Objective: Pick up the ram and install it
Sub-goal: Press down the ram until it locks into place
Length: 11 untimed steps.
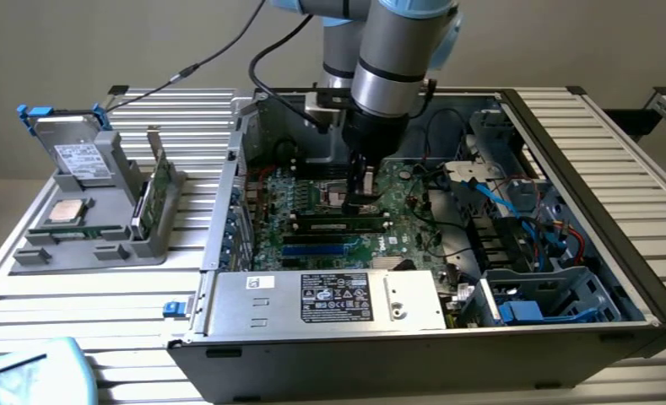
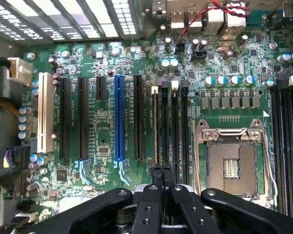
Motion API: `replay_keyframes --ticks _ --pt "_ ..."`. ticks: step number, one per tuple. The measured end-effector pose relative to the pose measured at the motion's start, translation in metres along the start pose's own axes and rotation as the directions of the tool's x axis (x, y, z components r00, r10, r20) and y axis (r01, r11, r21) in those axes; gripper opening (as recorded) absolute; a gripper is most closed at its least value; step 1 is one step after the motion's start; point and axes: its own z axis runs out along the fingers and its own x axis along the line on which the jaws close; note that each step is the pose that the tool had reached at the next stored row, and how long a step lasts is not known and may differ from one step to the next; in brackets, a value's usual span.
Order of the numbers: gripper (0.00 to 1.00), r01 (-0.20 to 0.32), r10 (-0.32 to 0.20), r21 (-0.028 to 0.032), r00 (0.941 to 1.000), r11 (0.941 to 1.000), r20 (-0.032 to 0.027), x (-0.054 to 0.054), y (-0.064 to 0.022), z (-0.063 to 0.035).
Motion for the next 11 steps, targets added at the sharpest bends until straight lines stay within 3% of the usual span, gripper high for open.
replay_keyframes --ticks 6,11 --pt "0.10 -0.069 0.069 0.0094 0.9976 0.9976 0.0111 -0.0001 0.0000 0.0002" --pt "0.10 -0.110 0.109 0.0459 0.9937 0.9928 0.0226 -0.0009 0.0000 0.0002"
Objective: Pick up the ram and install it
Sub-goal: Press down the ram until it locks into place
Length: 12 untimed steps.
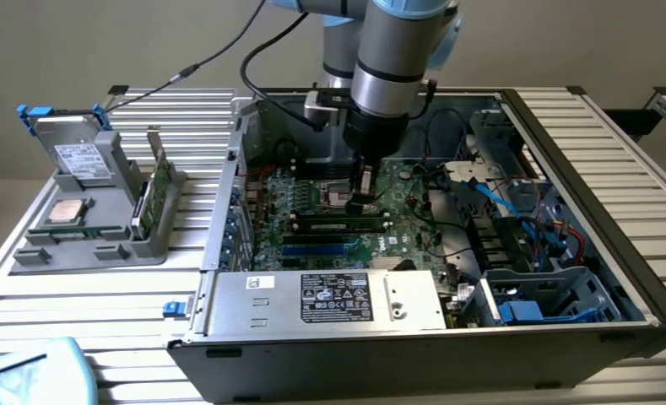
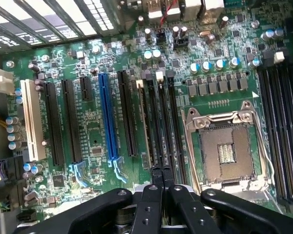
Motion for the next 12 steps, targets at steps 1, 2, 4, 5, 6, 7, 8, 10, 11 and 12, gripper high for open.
replay_keyframes --ticks 1,2,4,5,6,7,8,10,11,12 --pt "0.10 -0.007 0.007 0.0086 1.0000 0.9999 0.0023 -0.0002 0.0000 0.0000" --pt "0.10 -0.015 0.015 0.0182 0.9999 0.9997 0.0047 -0.0005 0.0001 0.0000" --pt "0.10 -0.029 0.029 0.0396 0.9995 0.9988 0.0101 -0.0011 0.0002 -0.0002" --pt "0.10 -0.035 0.035 0.0501 0.9993 0.9981 0.0127 -0.0014 0.0003 -0.0005" --pt "0.10 -0.042 0.042 0.0602 0.9990 0.9973 0.0153 -0.0017 0.0004 -0.0009" --pt "0.10 -0.049 0.048 0.0693 0.9987 0.9964 0.0181 -0.0020 0.0005 -0.0011" --pt "0.10 -0.057 0.055 0.0783 0.9983 0.9953 0.0208 -0.0022 0.0005 -0.0012" --pt "0.10 -0.069 0.067 0.0912 0.9974 0.9934 0.0249 -0.0023 0.0005 -0.0013" --pt "0.10 -0.072 0.070 0.0940 0.9972 0.9930 0.0256 -0.0022 0.0010 -0.0012" --pt "0.10 -0.072 0.070 0.0965 0.9972 0.9927 0.0261 -0.0018 0.0033 -0.0010"
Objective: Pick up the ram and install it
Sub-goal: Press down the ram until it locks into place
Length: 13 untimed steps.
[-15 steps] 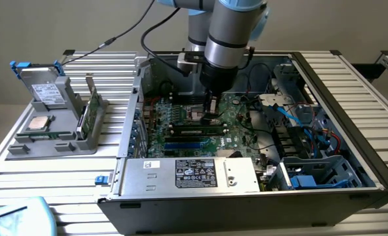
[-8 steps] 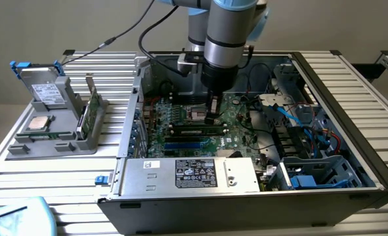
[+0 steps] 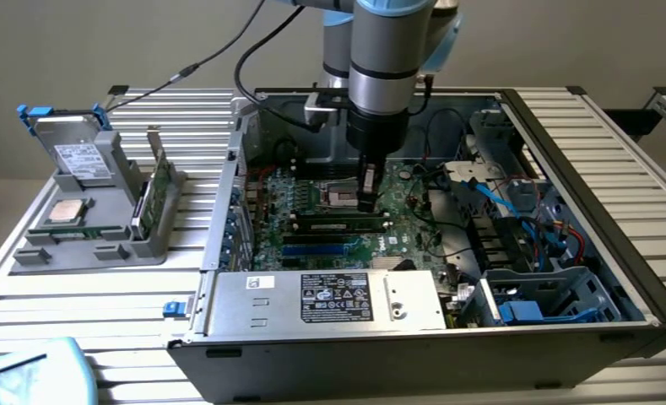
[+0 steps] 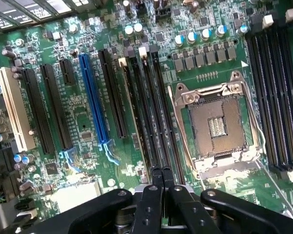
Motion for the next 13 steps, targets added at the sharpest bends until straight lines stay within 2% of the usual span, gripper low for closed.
replay_keyframes --ticks 3,7,13 --pt "0.10 -0.002 0.002 0.0006 1.0000 1.0000 0.0001 0.002 0.0064 -0.0001" --pt "0.10 -0.035 0.035 -0.0011 0.9994 0.9994 0.0009 0.002 0.0072 -0.0005" --pt "0.10 -0.091 0.091 -0.0034 0.9959 0.9959 0.0000 0.002 0.0071 -0.0121"
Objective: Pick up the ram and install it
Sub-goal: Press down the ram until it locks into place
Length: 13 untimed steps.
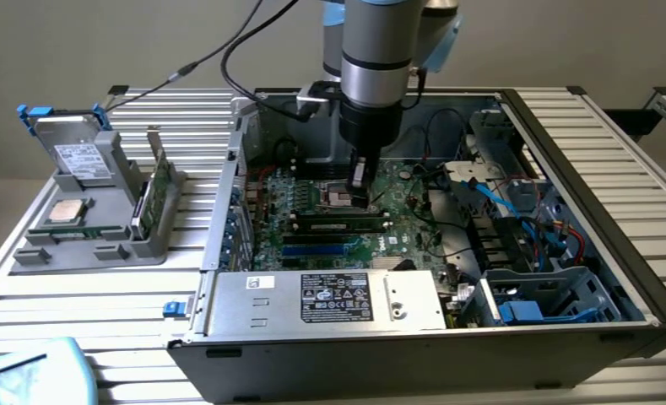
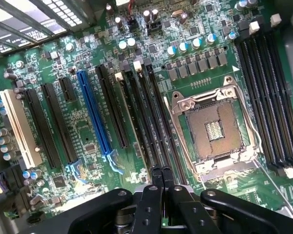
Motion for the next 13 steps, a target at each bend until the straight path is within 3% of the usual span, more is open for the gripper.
replay_keyframes --ticks 8,13 --pt "0.10 -0.064 0.064 -0.0015 0.9980 0.9980 -0.0038 0.001 -0.0002 -0.0136" --pt "0.10 -0.070 0.070 -0.0009 0.9975 0.9975 -0.0046 0.004 0.0023 -0.0259"
